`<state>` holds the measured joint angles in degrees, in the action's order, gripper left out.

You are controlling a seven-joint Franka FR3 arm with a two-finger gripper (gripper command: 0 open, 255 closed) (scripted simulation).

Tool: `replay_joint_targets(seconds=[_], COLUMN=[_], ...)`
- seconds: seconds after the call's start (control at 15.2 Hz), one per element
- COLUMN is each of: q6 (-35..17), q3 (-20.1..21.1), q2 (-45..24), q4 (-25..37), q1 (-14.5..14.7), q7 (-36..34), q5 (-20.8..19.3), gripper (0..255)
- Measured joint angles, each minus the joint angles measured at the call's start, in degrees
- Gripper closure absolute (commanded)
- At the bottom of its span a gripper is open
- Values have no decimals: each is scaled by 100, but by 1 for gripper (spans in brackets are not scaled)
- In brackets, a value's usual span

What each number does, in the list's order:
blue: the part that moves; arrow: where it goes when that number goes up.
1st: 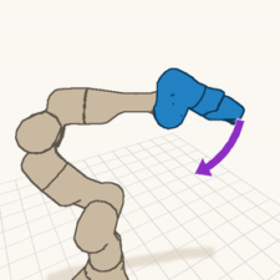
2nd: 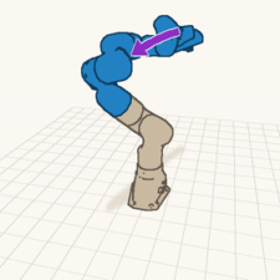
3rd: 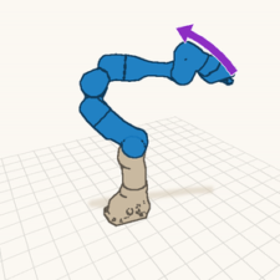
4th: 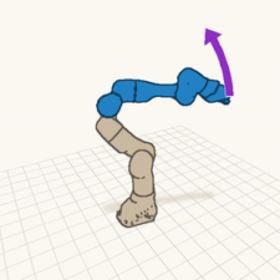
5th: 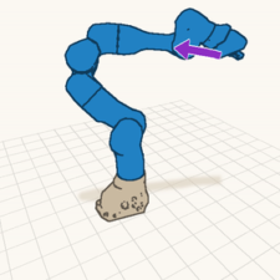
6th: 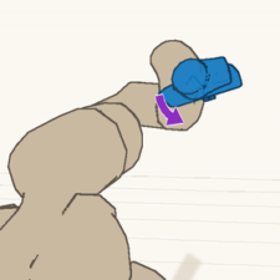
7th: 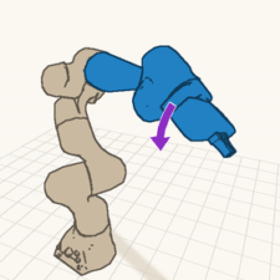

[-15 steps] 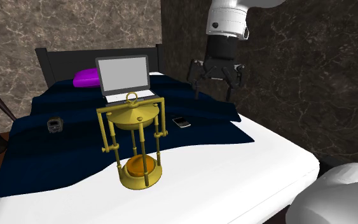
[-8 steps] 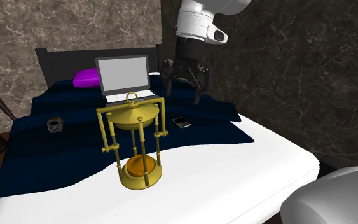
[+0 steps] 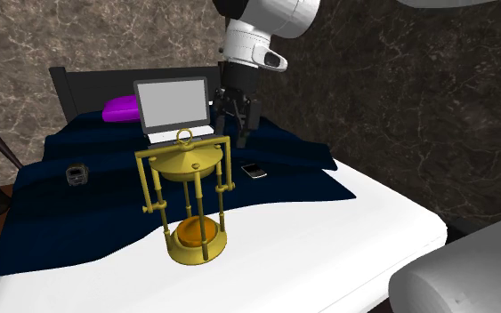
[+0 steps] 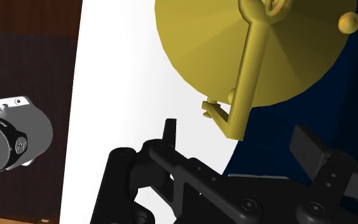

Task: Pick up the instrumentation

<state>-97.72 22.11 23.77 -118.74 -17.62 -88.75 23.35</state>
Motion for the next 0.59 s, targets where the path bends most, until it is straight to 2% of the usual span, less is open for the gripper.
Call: replay_joint_targets(seconds=[0.33, 0.4, 0.59], q6=[-355, -382, -405], q3=[53, 58, 59], q2=[12, 14, 14], q4=[-373, -402, -422], q1=[10, 12, 12], q7=[54, 59, 66], q5=[52, 57, 58], gripper=[0, 255, 255])
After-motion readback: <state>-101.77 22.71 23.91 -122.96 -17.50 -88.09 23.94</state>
